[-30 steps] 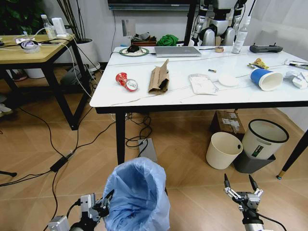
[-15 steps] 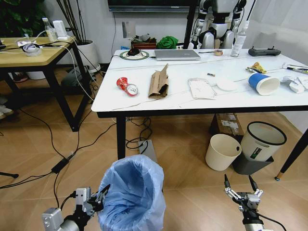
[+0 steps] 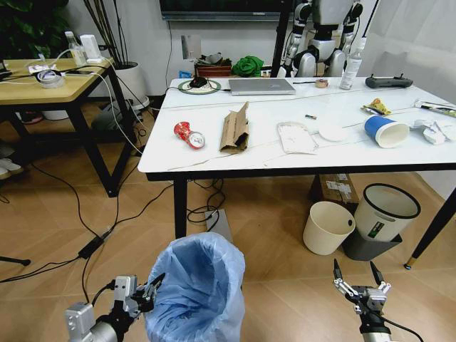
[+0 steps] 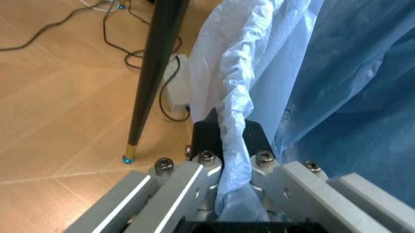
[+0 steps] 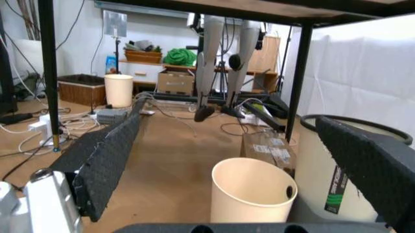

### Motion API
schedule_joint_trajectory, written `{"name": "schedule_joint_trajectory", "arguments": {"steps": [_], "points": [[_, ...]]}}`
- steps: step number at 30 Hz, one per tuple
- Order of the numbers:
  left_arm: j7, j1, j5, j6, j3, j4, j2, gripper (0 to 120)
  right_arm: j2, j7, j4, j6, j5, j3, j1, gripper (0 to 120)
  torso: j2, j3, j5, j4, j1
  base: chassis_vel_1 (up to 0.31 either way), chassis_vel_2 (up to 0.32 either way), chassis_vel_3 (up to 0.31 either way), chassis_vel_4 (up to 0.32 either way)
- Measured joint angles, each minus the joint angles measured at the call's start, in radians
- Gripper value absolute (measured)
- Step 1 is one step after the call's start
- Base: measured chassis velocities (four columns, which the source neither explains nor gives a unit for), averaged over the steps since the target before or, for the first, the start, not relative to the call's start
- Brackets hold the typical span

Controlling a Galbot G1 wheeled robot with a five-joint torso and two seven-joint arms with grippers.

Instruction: Pick up the trash bin and place the trash from the table into it.

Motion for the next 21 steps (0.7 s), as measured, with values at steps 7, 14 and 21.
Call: {"name": "schedule_joint_trajectory", "arguments": {"steps": [7, 14, 21], "points": [[0.002, 0.004, 0.006, 0.002, 0.003, -0.005, -0.021, 0, 0.0, -0.004, 0.01, -0.002, -0.001, -0.003, -0.004, 100, 0.026, 0.016, 0.0001, 0.0, 0.01, 0.0, 0.0, 0.0, 0.0], [0.006, 0.01, 0.017, 0.002, 0.004, -0.008, -0.038, 0, -0.008, -0.004, 0.018, -0.002, 0.001, -0.003, -0.012, 100, 0.055, 0.034, 0.0, 0.0, 0.021, 0.0, 0.0, 0.0, 0.0], [0.014, 0.021, 0.009, 0.007, -0.005, -0.02, -0.047, 0, -0.008, -0.01, 0.018, -0.001, 0.001, -0.008, -0.01, 100, 0.084, 0.051, 0.0001, 0.0, 0.033, 0.0, 0.0, 0.0, 0.0]]}}
